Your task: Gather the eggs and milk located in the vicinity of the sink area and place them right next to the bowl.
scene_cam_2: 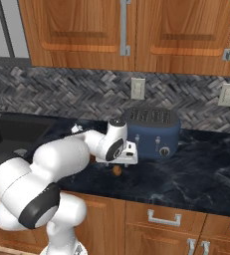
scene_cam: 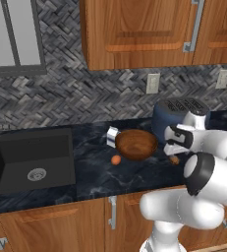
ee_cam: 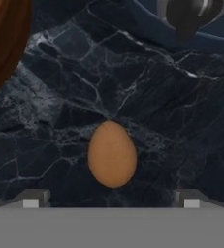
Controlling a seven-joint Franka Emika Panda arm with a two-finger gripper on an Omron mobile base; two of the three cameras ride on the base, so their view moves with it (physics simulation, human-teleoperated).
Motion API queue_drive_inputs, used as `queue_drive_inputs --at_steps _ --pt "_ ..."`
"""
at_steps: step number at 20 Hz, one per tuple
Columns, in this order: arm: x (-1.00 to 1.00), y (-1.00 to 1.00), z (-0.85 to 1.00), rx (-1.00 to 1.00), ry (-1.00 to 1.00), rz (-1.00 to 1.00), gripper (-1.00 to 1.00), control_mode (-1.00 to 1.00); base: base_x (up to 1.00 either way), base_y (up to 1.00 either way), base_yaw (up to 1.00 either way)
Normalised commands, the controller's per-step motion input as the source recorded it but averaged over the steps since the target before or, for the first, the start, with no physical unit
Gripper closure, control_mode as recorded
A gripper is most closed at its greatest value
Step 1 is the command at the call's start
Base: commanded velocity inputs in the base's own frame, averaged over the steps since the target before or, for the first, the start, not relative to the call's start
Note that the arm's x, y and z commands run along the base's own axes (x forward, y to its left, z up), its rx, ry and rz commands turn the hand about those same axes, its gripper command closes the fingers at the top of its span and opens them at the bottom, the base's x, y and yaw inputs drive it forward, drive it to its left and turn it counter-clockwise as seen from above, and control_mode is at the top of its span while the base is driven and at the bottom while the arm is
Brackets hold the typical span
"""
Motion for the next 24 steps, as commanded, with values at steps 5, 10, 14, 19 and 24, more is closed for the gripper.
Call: queue_drive_inputs --at_steps 5,10,14,19,24 --pt "0.13 0.00 -0.23 0.00 0.02 0.04 -1.00 -1.00 0.00 0.00 0.00" --pt "0.13 0.01 -0.19 0.00 0.00 0.04 -1.00 -1.00 0.00 0.00 0.00" --pt "0.07 0.00 -0.11 0.00 0.00 0.04 -1.00 -1.00 0.00 0.00 0.00" --pt "0.07 0.00 -0.10 0.00 0.00 0.03 -1.00 -1.00 0.00 0.00 0.00" --pt "0.11 0.00 -0.16 0.00 0.00 0.03 -1.00 -1.00 0.00 0.00 0.00"
